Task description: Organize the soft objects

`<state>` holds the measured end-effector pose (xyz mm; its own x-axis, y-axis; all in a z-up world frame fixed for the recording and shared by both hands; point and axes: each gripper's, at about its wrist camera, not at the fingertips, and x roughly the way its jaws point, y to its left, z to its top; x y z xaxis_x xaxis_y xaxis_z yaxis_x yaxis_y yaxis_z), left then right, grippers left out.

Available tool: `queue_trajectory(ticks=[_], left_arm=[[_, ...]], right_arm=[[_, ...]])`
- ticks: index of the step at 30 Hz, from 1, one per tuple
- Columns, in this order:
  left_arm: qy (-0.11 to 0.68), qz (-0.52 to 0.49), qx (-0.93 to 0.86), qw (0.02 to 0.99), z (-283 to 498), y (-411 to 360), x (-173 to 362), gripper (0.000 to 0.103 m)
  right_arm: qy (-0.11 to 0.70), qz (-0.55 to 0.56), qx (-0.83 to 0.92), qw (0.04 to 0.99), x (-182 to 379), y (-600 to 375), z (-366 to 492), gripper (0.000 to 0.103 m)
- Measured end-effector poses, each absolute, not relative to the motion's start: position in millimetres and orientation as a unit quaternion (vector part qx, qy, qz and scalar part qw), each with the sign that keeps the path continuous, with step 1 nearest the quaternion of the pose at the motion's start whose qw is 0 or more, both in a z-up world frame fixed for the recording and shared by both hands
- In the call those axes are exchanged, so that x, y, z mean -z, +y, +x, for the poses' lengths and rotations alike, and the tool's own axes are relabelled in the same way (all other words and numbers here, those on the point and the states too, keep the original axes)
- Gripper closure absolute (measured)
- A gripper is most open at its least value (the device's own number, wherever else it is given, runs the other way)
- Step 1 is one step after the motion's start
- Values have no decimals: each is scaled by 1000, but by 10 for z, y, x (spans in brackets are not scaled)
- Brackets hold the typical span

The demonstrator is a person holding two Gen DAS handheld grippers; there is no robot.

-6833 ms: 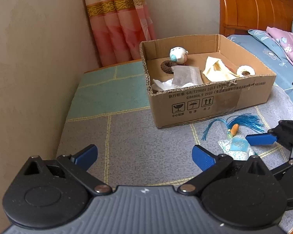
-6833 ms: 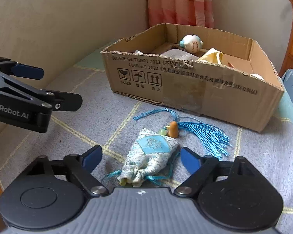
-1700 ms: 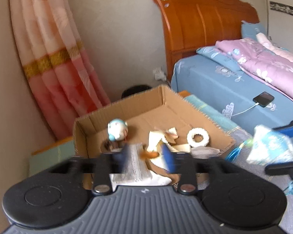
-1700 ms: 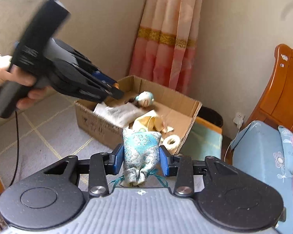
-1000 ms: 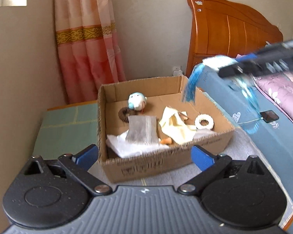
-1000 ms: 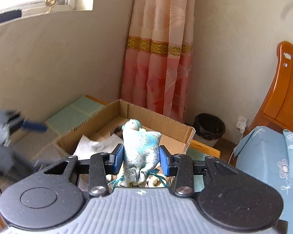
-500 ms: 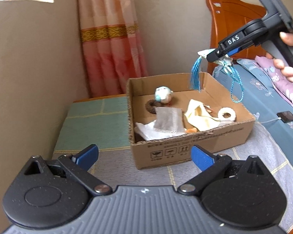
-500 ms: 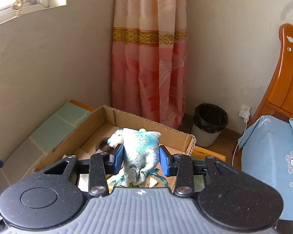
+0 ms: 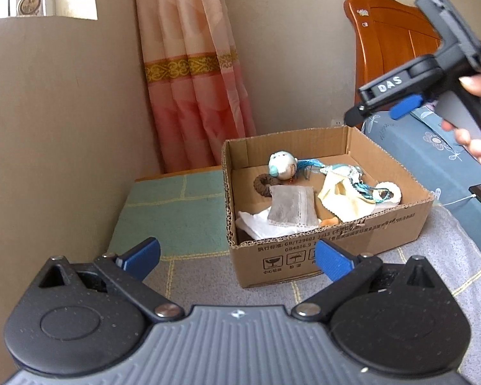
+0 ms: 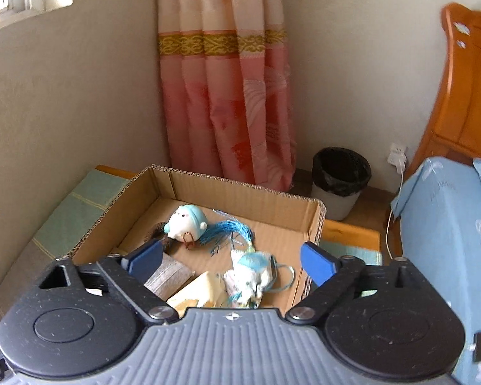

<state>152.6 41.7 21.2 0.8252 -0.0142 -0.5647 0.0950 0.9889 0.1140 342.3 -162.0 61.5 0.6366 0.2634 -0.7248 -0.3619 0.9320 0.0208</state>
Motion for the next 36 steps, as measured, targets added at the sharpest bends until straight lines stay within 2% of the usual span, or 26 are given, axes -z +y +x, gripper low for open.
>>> queue_trajectory(ticks=[3, 10, 19, 36], left_arm=[[292, 71, 29, 953, 1503, 391, -235, 1], [306, 51, 14, 950, 1461, 378, -275, 1], [330, 39, 2, 943, 1316, 275, -384, 1], [341, 43, -2, 939, 1259, 184, -429, 1]], right_arm=[[385, -56, -151, 909, -665, -1672, 3221, 0], [379, -52, -99, 919, -721, -1723, 2500, 0], [402, -20, -67, 913, -459, -1681, 1688, 0], [403, -27, -54, 913, -448, -1596, 1448, 0]])
